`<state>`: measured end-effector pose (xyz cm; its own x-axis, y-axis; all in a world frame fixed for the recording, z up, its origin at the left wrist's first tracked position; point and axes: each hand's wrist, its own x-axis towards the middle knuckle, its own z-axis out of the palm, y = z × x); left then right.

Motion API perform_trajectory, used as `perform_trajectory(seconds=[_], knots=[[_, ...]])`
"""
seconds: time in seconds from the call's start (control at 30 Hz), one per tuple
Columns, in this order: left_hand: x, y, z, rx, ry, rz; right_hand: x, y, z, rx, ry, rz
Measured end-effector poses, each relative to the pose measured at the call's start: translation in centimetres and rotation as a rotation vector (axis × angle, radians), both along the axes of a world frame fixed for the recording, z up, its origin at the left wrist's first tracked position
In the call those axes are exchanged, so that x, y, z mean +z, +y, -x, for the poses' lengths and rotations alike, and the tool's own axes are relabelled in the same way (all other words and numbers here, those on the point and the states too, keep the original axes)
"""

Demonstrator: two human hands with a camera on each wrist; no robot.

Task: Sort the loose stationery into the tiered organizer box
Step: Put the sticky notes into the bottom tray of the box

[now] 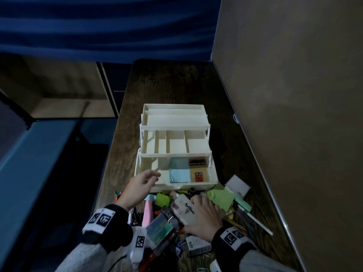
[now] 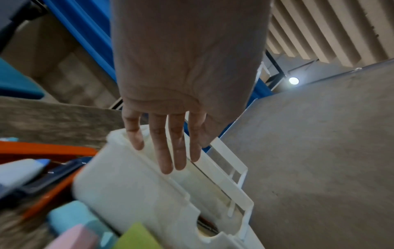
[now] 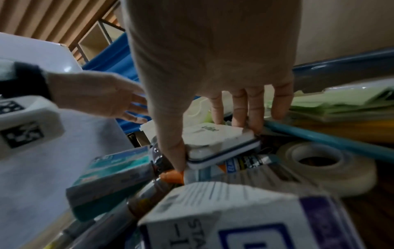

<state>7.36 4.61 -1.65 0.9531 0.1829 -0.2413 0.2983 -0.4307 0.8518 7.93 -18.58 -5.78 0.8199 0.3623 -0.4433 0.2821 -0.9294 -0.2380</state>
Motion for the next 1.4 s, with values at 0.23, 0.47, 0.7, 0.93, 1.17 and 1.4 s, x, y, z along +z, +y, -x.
perform_trajectory(seconds=[0.23, 0.47, 0.7, 0.93, 1.17, 1.4], knots=[[-0.2, 1.2, 2.5, 0.083, -0.037, -0.020, 1.6, -0.9, 0.9, -0.004, -0.129, -0.208], [0.5, 1.3, 2.9, 0.078, -0.069, -0.019, 6.5, -2.6, -3.2, -0.174, -0.229, -0.589], [0.4, 1.5, 4.1, 0.082, -0.073, -0.020, 5.4, -0.1, -8.5, 0.083, -0.549, -0.333], [0.6, 2.7, 6.6, 0.143, -0.040, -0.047, 2.9, 1.0, -11.2, 0.370, -0.494, 0.056], [0.8, 2.9, 7.1, 0.159, -0.012, -0.073, 2.5, 2.3, -12.2, 0.304, -0.273, 0.207], [0.5, 2.8, 7.6, 0.153, 0.004, -0.085, 1.4, 3.5, -12.4, 0.206, 0.032, 0.144]])
